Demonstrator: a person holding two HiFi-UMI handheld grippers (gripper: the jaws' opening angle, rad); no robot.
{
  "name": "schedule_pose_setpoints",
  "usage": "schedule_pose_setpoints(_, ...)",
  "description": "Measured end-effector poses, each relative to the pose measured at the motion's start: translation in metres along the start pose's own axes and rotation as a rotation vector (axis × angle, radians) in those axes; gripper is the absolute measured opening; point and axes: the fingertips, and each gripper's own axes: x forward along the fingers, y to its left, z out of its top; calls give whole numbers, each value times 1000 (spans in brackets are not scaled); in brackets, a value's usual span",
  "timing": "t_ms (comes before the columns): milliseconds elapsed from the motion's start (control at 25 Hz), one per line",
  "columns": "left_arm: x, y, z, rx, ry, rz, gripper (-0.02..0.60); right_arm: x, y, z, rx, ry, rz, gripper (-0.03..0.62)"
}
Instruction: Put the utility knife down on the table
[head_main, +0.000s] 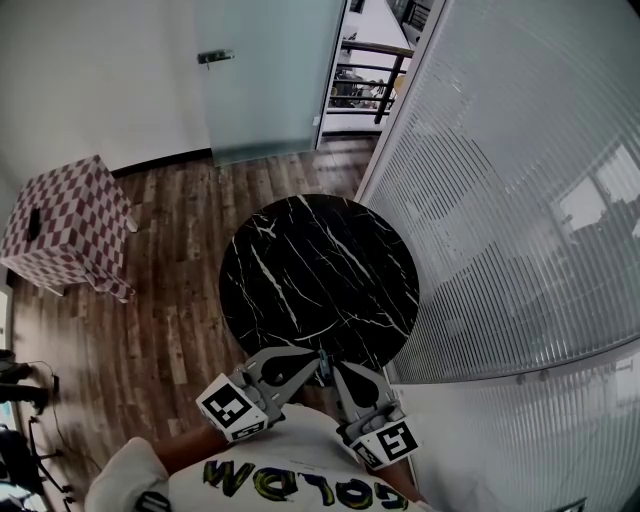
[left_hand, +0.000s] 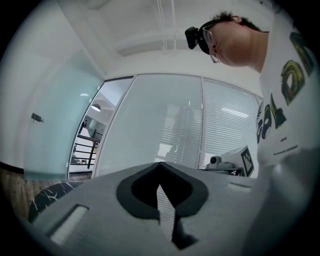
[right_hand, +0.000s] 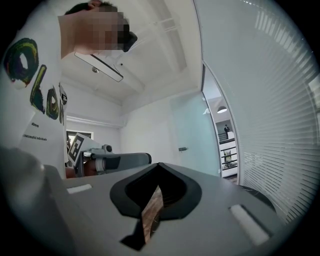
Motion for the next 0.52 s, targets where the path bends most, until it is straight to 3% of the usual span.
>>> schedule_pose_setpoints(520,2,3,1,-39,-5,-2,2,2,-2,0,-4,11,-3,2)
